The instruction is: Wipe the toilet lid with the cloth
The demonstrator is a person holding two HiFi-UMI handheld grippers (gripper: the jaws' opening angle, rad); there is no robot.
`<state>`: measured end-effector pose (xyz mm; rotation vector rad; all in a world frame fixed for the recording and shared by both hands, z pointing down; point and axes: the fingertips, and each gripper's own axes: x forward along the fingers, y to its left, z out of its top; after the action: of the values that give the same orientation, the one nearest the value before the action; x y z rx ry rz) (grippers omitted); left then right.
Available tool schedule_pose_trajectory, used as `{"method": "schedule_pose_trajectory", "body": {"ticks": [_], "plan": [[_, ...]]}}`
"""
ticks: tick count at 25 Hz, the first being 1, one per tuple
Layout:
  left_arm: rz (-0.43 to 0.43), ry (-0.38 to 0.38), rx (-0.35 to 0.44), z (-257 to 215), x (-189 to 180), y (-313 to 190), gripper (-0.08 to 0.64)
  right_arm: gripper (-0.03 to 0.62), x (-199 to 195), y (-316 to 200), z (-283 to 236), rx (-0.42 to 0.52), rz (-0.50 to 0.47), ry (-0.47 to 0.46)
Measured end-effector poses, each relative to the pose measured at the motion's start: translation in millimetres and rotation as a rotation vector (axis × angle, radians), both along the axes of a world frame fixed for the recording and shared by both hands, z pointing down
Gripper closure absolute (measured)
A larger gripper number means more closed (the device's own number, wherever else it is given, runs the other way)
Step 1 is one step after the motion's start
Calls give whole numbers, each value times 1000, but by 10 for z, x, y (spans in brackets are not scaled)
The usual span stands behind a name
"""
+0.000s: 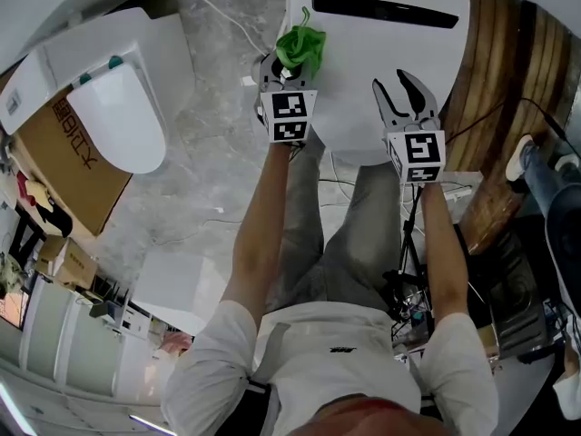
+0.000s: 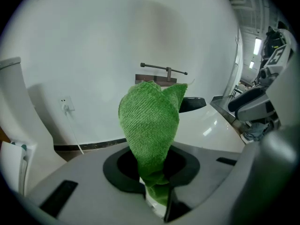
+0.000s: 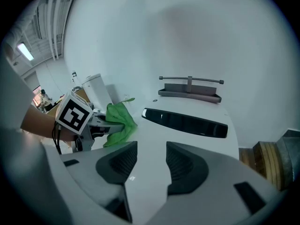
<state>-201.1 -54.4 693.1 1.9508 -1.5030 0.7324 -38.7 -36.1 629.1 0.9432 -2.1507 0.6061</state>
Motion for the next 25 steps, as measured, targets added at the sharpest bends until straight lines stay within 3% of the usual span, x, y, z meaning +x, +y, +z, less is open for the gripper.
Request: {"method": "schedule_pose_trajectory", "body": {"ticks": [8, 15, 25], "plan": [[-73, -154, -40, 49, -83, 286, 474, 390, 237, 69, -4, -26, -26, -12], [-120, -184, -69, 93, 178, 523, 474, 390, 521, 114, 2, -30, -86, -22], [-161, -203, -79, 137, 557, 620, 476, 390, 1060, 181, 51, -28, -88, -25]]}}
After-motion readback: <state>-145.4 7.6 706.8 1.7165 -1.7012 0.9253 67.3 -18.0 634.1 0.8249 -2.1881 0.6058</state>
